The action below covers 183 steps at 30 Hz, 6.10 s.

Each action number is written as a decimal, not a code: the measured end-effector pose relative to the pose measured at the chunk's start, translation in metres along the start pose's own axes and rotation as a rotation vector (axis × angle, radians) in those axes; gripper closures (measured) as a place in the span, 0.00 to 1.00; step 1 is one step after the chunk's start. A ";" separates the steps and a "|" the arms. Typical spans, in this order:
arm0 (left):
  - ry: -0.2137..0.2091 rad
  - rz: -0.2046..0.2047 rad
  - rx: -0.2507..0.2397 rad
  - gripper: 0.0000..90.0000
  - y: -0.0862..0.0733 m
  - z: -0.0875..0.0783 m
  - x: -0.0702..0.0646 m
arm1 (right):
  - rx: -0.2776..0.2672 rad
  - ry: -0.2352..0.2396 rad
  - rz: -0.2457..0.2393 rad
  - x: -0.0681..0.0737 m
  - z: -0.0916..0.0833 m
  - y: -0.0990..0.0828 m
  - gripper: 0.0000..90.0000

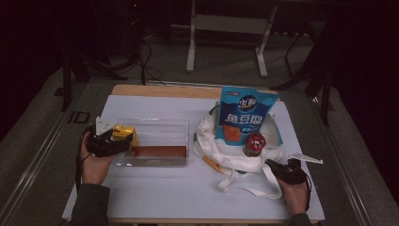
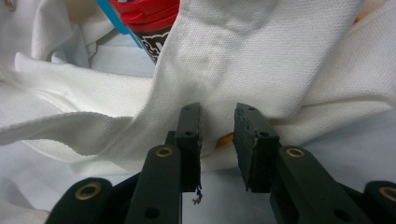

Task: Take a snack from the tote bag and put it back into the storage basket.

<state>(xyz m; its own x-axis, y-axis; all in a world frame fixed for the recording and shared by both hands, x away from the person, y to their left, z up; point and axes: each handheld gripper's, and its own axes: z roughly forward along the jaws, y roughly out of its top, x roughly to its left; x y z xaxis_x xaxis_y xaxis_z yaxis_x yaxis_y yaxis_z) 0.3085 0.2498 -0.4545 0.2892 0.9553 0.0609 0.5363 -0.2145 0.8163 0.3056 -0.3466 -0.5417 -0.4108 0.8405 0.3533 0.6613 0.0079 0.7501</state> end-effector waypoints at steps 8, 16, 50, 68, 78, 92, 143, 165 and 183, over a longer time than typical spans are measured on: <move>-0.047 0.003 -0.029 0.26 0.006 -0.004 0.000 | 0.002 0.002 0.004 0.000 0.000 0.000 0.79; -0.070 0.020 -0.062 0.20 0.013 -0.011 -0.001 | 0.003 0.003 0.004 0.000 0.000 0.000 0.79; -0.189 0.100 -0.121 0.22 0.029 -0.022 -0.035 | 0.000 0.000 0.000 0.000 0.000 0.000 0.79; -0.300 0.142 -0.113 0.38 0.022 -0.003 -0.076 | 0.000 0.000 -0.002 0.000 0.000 0.000 0.79; -0.389 0.140 -0.106 0.46 0.014 0.000 -0.092 | -0.001 -0.014 -0.013 0.002 -0.001 0.000 0.79; -0.413 0.172 -0.099 0.48 -0.004 0.002 -0.107 | -0.003 -0.063 -0.073 0.010 -0.013 0.011 0.83; -0.493 0.194 -0.033 0.51 -0.070 0.016 -0.117 | -0.128 -0.088 -0.219 0.046 -0.032 0.112 0.91; -0.539 0.246 0.007 0.48 -0.077 0.025 -0.123 | -0.154 -0.079 -0.250 0.060 -0.033 0.160 0.67; -0.542 0.256 0.010 0.47 -0.078 0.026 -0.125 | -0.174 -0.096 -0.223 0.051 -0.017 0.187 0.53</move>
<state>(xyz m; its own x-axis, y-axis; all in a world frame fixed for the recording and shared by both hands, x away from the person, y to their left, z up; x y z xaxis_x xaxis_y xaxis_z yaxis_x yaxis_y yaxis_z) 0.2511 0.1421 -0.5401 0.7722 0.6336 -0.0483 0.4025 -0.4289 0.8087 0.3968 -0.3113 -0.3738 -0.4674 0.8758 0.1205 0.4405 0.1126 0.8907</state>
